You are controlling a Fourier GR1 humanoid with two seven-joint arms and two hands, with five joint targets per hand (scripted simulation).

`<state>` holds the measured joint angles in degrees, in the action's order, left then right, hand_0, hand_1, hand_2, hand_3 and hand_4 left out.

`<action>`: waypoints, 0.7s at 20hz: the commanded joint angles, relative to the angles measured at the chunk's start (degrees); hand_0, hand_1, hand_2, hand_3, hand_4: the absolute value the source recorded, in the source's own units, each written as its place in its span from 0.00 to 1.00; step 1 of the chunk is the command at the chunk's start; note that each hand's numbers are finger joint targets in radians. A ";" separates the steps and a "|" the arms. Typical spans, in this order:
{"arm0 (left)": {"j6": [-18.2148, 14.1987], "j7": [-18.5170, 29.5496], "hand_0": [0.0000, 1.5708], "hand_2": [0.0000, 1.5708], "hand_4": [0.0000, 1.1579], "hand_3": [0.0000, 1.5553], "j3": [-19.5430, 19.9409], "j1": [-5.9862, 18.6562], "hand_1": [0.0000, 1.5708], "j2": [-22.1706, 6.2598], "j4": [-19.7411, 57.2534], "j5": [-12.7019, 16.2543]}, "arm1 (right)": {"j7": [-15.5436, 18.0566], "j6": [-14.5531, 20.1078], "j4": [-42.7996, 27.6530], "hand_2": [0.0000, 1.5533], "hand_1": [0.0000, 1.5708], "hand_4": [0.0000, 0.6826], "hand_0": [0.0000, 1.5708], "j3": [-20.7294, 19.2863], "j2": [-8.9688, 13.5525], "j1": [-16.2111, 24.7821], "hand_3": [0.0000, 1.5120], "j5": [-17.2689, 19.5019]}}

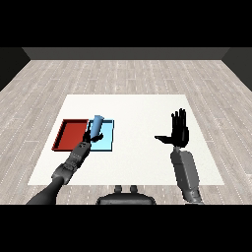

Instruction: Pick the blue can and put it in the blue box

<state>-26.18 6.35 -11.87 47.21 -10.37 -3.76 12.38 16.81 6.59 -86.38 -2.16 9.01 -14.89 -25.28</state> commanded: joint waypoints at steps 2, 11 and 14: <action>3.01 -0.81 0.00 0.15 0.58 0.18 0.15 -0.40 0.00 -0.25 2.60 -0.94 | -1.92 0.13 -3.20 0.00 0.00 0.00 0.00 0.23 0.37 0.41 0.00 -0.05; -13.50 6.43 0.00 0.00 0.00 0.00 1.82 0.02 0.00 2.62 -0.69 -0.60 | 1.90 -3.28 1.90 0.00 0.00 0.00 0.00 -0.49 -0.92 -0.11 0.00 -1.02; -15.45 12.80 0.00 0.00 0.00 0.00 4.13 -0.98 0.00 1.83 -3.94 0.96 | 1.55 -3.44 0.67 0.00 0.00 0.00 0.00 -0.95 -1.19 -0.25 0.00 -1.91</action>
<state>-37.61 13.31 -10.04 47.07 -9.14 -5.26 11.79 17.67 3.92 -85.73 -3.01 8.29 -15.70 -26.77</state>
